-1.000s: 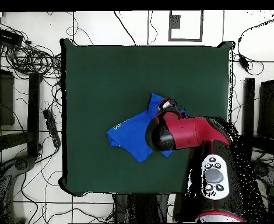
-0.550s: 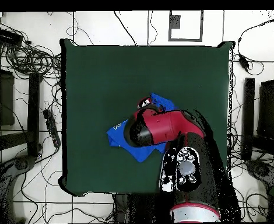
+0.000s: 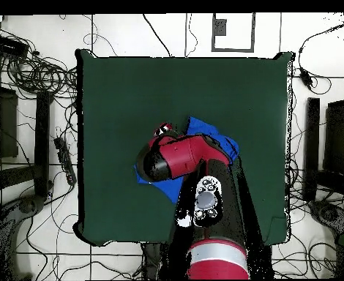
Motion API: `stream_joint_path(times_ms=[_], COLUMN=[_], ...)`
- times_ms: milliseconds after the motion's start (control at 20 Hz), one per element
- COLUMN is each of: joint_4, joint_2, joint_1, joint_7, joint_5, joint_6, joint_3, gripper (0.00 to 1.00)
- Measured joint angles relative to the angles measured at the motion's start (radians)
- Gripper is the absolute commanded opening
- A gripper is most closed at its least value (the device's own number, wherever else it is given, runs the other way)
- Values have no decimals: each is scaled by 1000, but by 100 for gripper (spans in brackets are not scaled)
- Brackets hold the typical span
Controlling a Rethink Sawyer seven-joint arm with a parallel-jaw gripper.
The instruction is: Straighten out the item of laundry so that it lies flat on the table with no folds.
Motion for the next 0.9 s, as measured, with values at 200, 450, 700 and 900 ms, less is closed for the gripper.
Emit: stream_joint_path(times_ms=[200,450,700,900], joint_4=[-19,-51,-87,-107], joint_2=[35,84,155,214], joint_1=[0,6,34,63], joint_7=[0,0,0,0], joint_5=[0,0,0,1], joint_6=[0,0,0,0], joint_3=[-3,-28,-87,-132], gripper=[100,100,100,100])
